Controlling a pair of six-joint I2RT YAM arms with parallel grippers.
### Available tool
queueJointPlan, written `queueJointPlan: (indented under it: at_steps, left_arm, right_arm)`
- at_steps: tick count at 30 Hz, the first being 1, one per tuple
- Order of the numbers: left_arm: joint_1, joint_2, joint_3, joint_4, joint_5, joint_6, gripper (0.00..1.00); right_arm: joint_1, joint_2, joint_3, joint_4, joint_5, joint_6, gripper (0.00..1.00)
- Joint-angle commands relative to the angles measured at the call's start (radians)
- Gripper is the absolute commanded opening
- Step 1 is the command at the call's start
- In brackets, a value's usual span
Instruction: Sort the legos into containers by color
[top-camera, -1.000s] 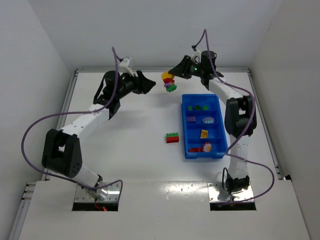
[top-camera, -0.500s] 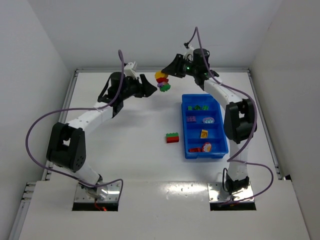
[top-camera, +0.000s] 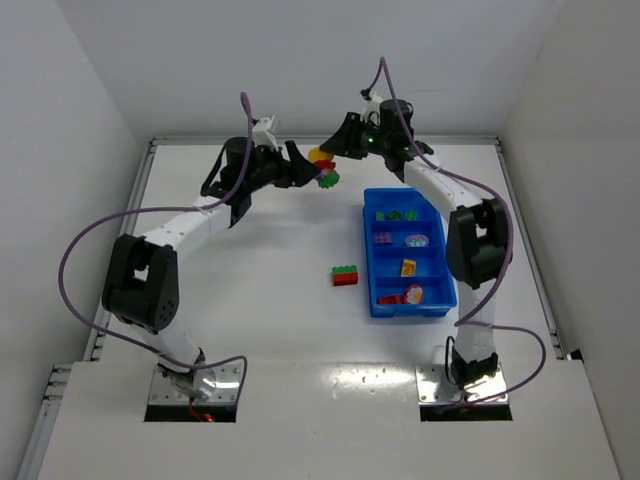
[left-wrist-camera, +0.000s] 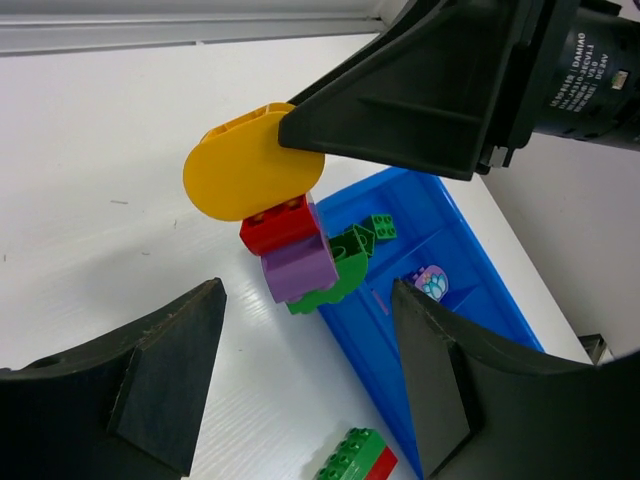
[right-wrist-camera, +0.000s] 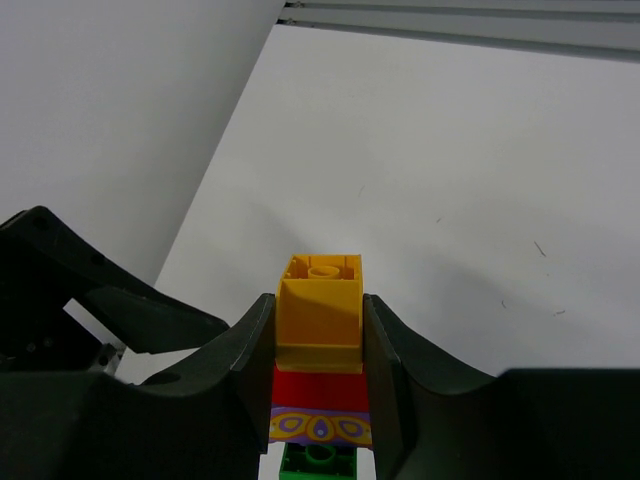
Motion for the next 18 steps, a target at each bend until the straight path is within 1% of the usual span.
queueJointPlan:
  at_steps: [1, 9, 16, 17, 18]
  left_arm:
    - [0.007, 0.013, 0.045, 0.043, 0.016, -0.011, 0.73]
    - [0.007, 0.047, 0.056, 0.052, 0.034, -0.020, 0.73]
    - [0.007, 0.067, 0.065, 0.063, 0.043, -0.029, 0.73]
    - [0.007, 0.076, 0.065, 0.063, 0.043, -0.029, 0.72]
    - [0.007, 0.076, 0.065, 0.063, 0.043, -0.029, 0.69]
  right_arm:
    - [0.019, -0.055, 0.033, 0.029, -0.016, -0.019, 0.00]
    - [0.038, -0.064, 0.042, 0.019, -0.025, -0.075, 0.00]
    - [0.047, -0.073, 0.033, 0.009, -0.025, -0.075, 0.00]
    - [0.047, -0.073, 0.033, 0.009, -0.025, -0.075, 0.00]
    - [0.047, -0.073, 0.033, 0.009, -0.025, -0.075, 0.00]
